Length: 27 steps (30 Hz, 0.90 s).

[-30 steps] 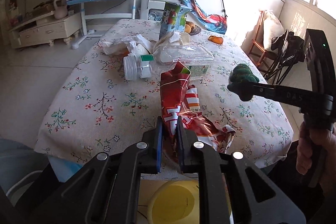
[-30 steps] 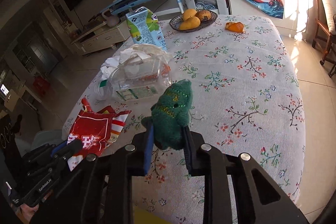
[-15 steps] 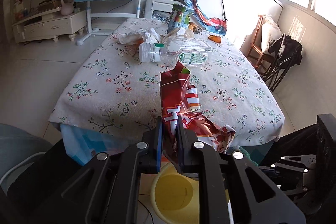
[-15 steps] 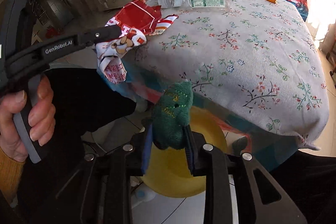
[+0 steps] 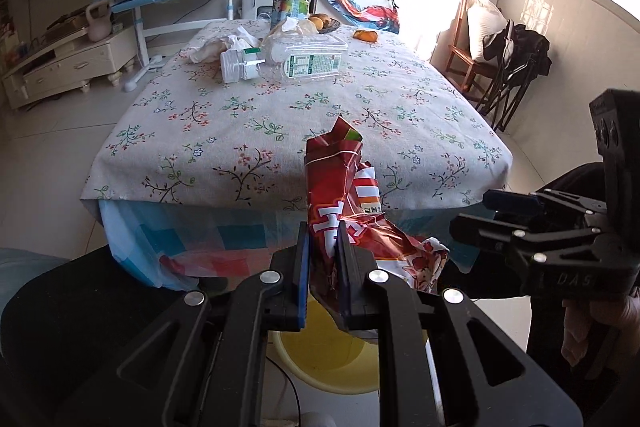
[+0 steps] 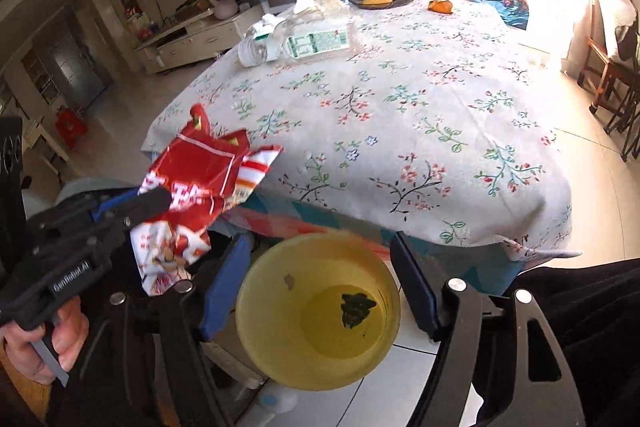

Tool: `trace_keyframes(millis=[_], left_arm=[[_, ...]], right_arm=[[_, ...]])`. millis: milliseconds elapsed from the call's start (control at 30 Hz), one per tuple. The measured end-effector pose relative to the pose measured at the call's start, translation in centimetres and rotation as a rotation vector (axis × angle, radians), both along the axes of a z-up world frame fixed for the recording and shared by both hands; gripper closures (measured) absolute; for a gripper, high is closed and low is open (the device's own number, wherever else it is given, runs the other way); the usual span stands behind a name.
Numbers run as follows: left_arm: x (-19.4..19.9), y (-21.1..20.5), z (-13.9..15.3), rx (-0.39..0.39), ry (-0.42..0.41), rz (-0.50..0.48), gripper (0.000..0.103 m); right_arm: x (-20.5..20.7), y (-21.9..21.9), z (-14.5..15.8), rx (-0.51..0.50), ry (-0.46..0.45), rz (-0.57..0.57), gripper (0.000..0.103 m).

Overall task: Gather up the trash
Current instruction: 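Carry both items to the yellow basin and open both grippers to drop them, then move both tools back toward the table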

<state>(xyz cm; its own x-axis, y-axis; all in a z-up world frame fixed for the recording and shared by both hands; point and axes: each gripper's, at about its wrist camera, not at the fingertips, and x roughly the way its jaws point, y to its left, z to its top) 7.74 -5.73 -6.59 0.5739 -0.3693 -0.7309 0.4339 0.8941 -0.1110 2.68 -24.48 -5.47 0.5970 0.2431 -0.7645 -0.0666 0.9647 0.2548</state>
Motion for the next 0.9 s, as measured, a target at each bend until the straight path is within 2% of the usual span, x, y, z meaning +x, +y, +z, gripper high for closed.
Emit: trace_keyframes(millis=[100, 167, 300, 333, 467, 633, 900], left_arm=[[-0.4, -1.1, -1.0, 0.037, 0.045, -0.059, 0.090], [-0.6, -1.9, -1.8, 0.077, 0.069, -0.086, 0.084], [-1.3, -2.3, -1.6, 0.125, 0.025, -0.076, 0.054], [-1.3, -2.2, -1.4, 0.128, 0.012, -0.065, 0.049], [-1.2, -1.6, -1.1, 0.130, -0.007, -0.022, 0.045], [-1.3, -0.9, -0.6, 0.132, -0.038, 0.015, 0.032], [-1.8, -0.9, -0.3, 0.146, -0.075, 0.036, 0.026]], right_arm=[[0.0, -1.2, 0.8, 0.027, -0.038, -0.062, 0.031], [0.1, -1.8, 1.1, 0.043, -0.051, -0.091, 0.028], [-0.3, -2.4, 1.1, 0.071, -0.056, -0.121, 0.027], [-0.2, -2.5, 1.1, 0.075, -0.058, -0.125, 0.027], [-1.1, -3.1, 1.1, 0.088, -0.066, -0.138, 0.027], [-1.6, -3.1, 1.1, 0.089, -0.068, -0.141, 0.027], [-1.9, -2.7, 1.0, 0.072, -0.070, -0.141, 0.026]])
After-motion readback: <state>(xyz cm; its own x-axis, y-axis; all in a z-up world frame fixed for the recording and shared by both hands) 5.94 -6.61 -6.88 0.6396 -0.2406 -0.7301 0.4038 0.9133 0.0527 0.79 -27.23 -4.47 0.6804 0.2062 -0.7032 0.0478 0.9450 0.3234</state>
